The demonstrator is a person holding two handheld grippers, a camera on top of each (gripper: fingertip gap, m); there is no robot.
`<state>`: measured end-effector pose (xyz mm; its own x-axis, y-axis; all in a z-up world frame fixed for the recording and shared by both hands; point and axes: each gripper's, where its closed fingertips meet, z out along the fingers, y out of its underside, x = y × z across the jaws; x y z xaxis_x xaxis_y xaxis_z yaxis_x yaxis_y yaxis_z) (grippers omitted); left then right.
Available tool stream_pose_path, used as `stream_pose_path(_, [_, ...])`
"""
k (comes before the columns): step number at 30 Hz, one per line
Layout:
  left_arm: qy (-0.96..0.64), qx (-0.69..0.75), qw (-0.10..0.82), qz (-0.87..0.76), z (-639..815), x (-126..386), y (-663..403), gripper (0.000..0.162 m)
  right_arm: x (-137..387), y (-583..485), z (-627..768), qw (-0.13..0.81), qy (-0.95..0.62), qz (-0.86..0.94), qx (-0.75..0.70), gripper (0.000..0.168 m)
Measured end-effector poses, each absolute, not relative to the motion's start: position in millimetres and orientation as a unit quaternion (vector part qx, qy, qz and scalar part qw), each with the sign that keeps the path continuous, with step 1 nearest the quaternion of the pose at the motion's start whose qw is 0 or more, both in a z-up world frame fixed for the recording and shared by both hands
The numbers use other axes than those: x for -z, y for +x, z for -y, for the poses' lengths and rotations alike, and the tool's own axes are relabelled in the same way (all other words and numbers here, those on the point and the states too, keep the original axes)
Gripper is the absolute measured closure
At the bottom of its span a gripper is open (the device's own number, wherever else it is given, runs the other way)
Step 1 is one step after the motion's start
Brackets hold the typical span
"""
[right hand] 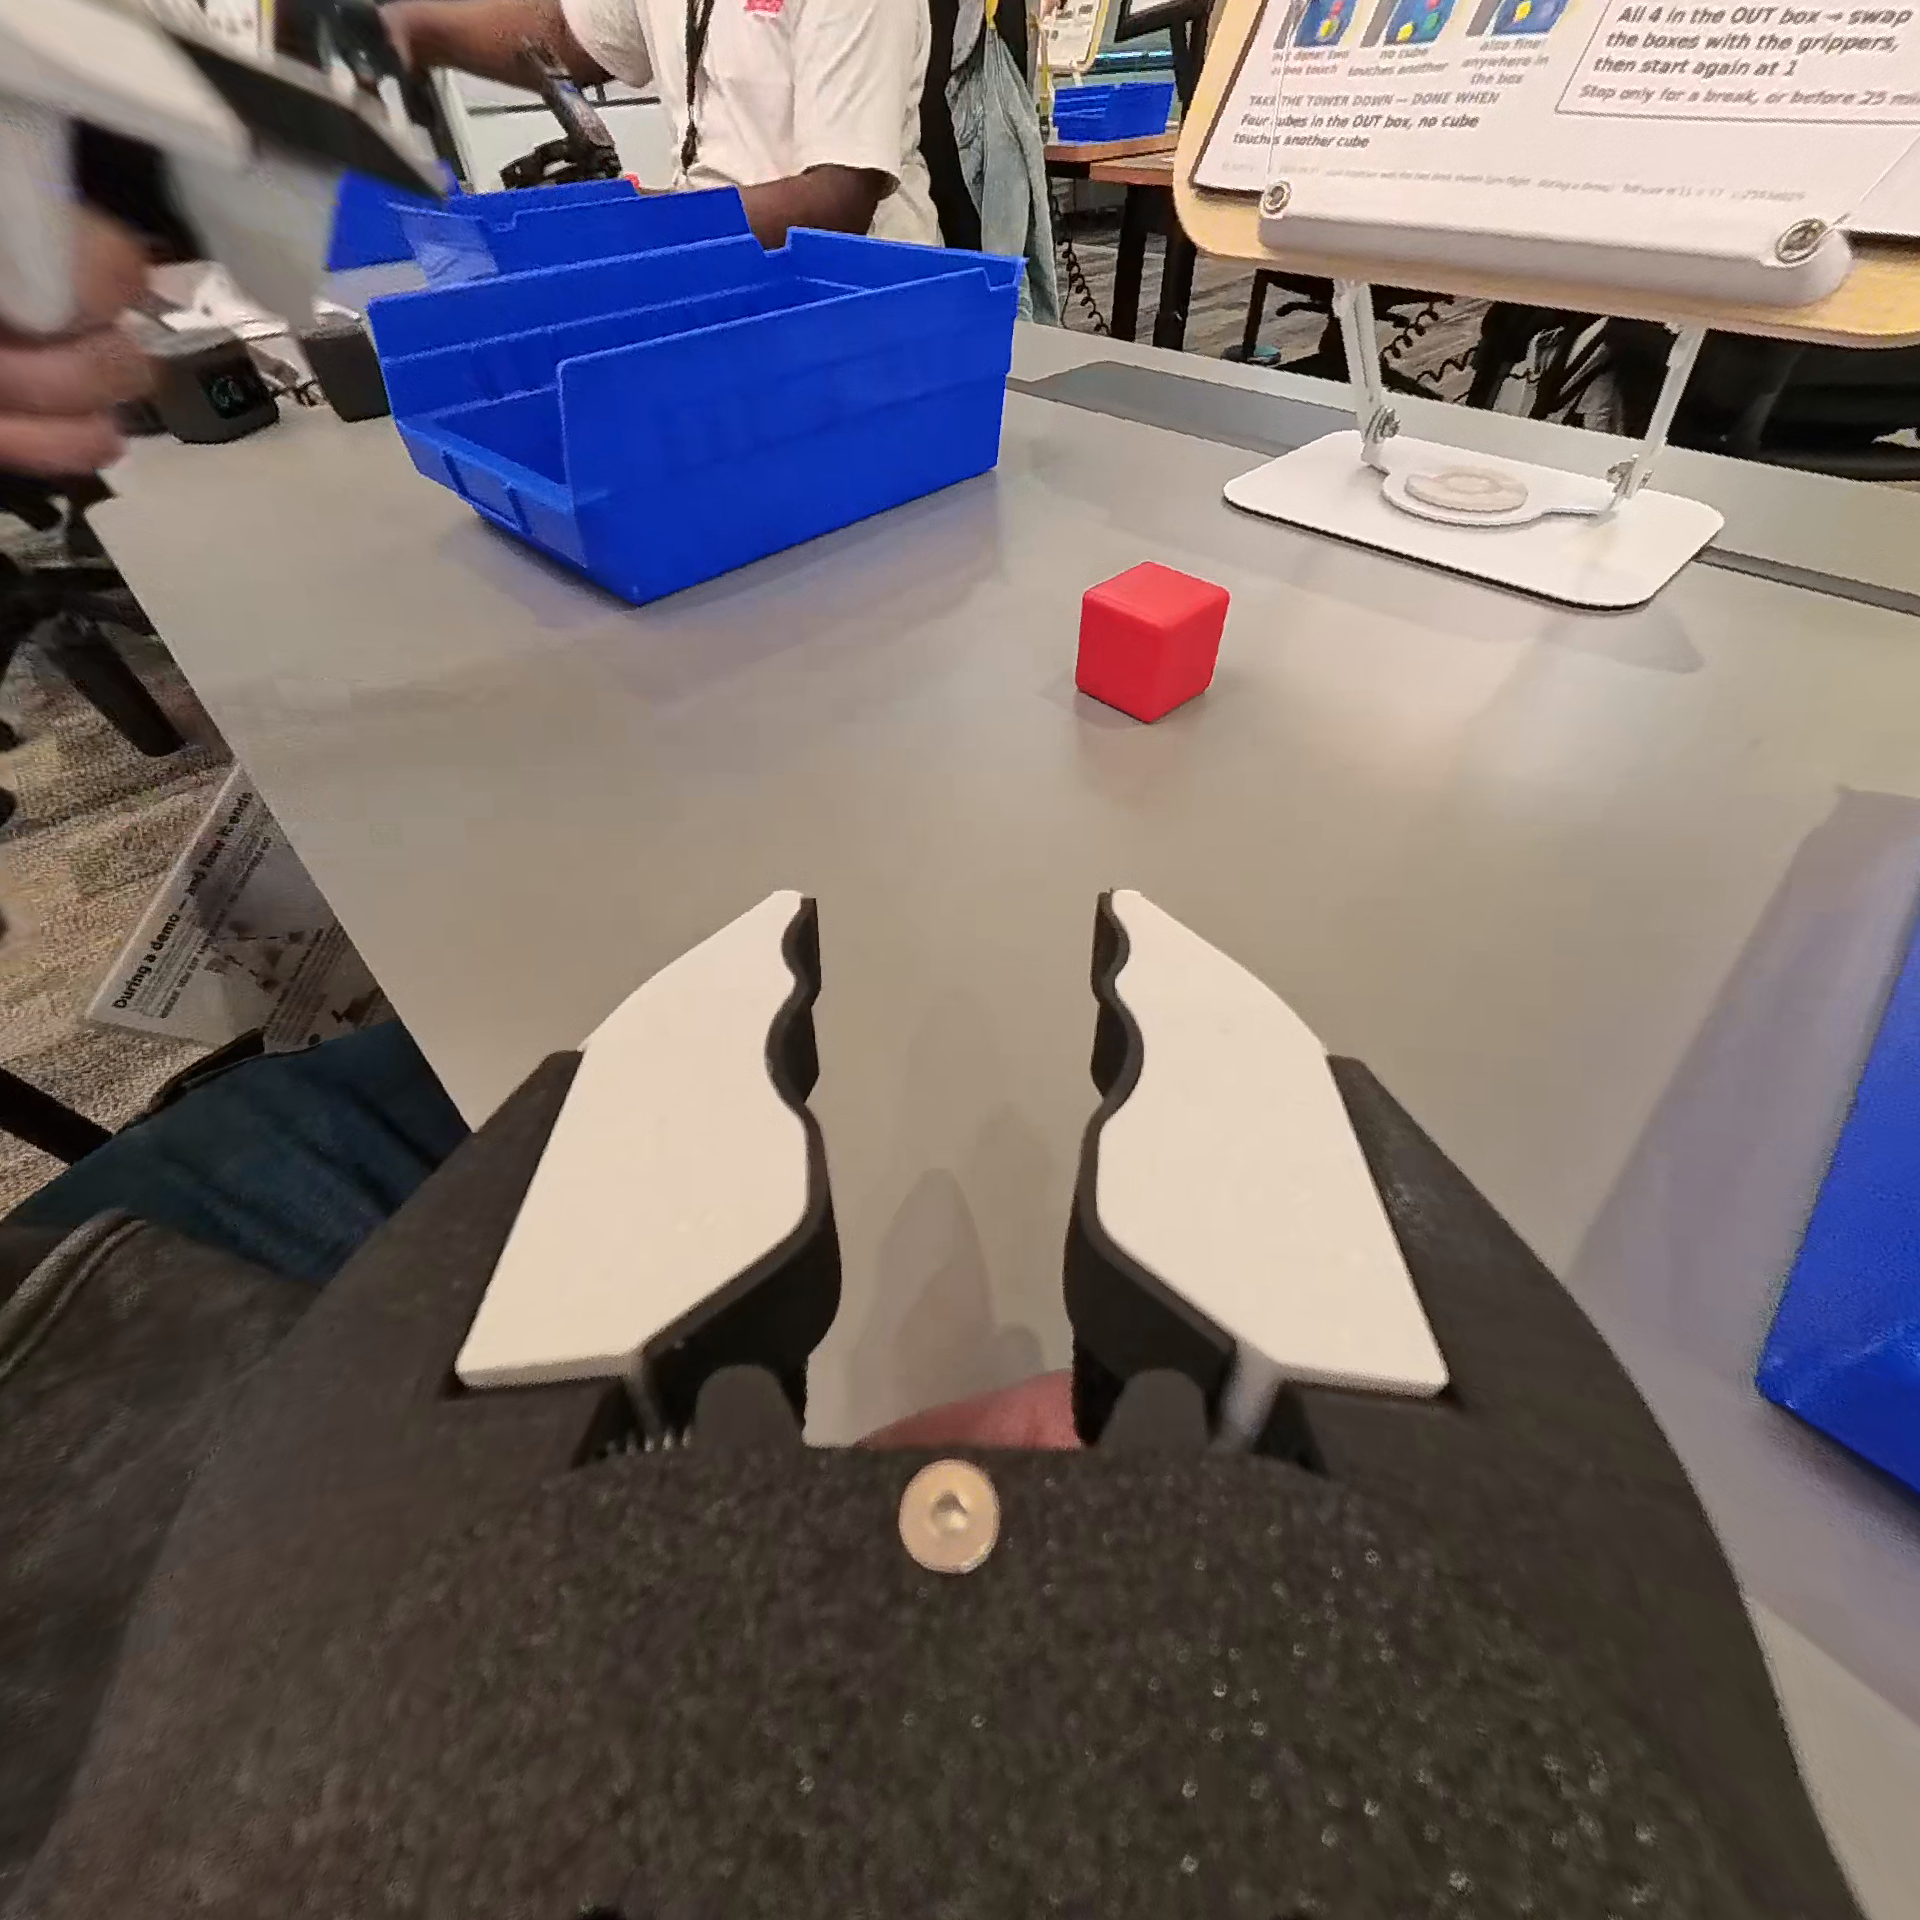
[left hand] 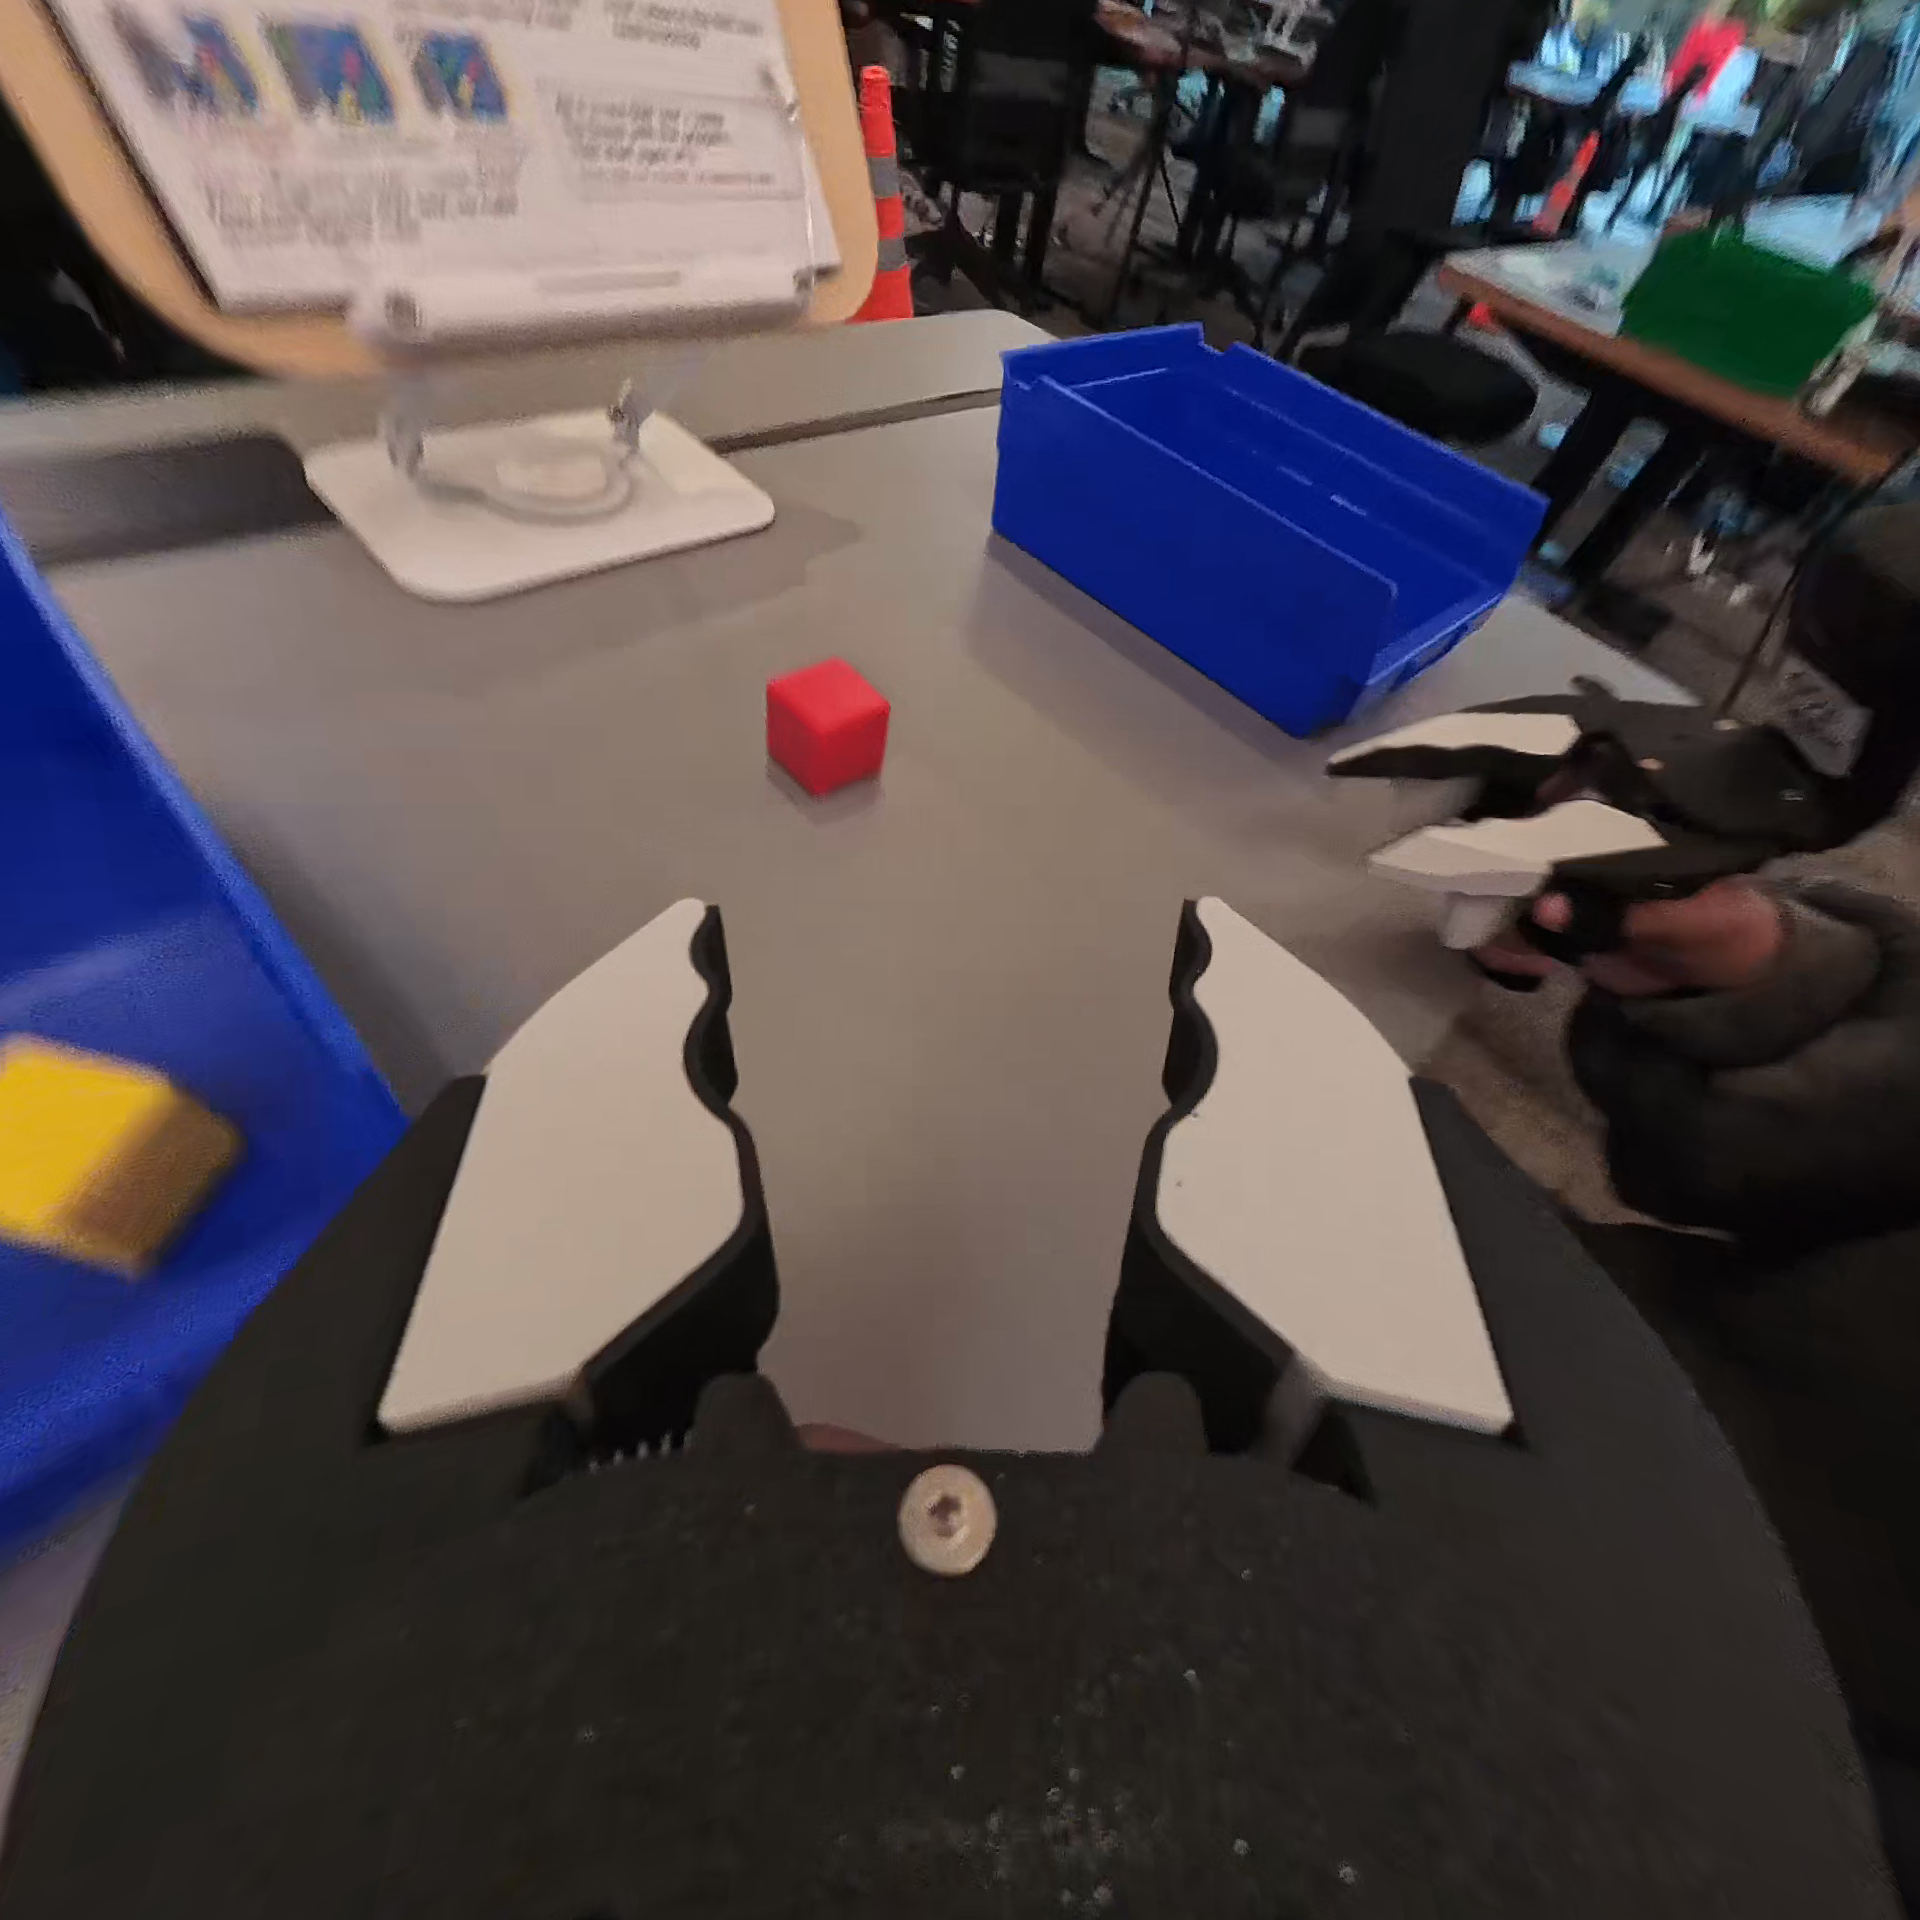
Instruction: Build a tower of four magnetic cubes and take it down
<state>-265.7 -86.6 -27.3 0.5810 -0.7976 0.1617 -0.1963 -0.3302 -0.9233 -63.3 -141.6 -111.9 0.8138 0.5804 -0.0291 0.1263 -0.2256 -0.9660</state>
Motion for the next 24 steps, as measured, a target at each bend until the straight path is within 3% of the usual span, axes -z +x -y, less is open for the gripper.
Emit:
stream_pose_path(10, [-0.794,0.296,0.523,-0.093,145,86,-366,0.085,114,-71,143,0.573,-0.758,0.243,-0.196,0.119])
stream_pose_path(19, [-0.837,0.158,0.503,-0.149,83,70,-386,0.085,114,-75,143,0.573,-0.755,0.252,-0.196,0.119])
stream_pose_path(24, [-0.850,0.009,0.408,-0.332,9,71,-403,0.087,114,-72,143,0.573,-0.756,0.251,-0.192,0.120])
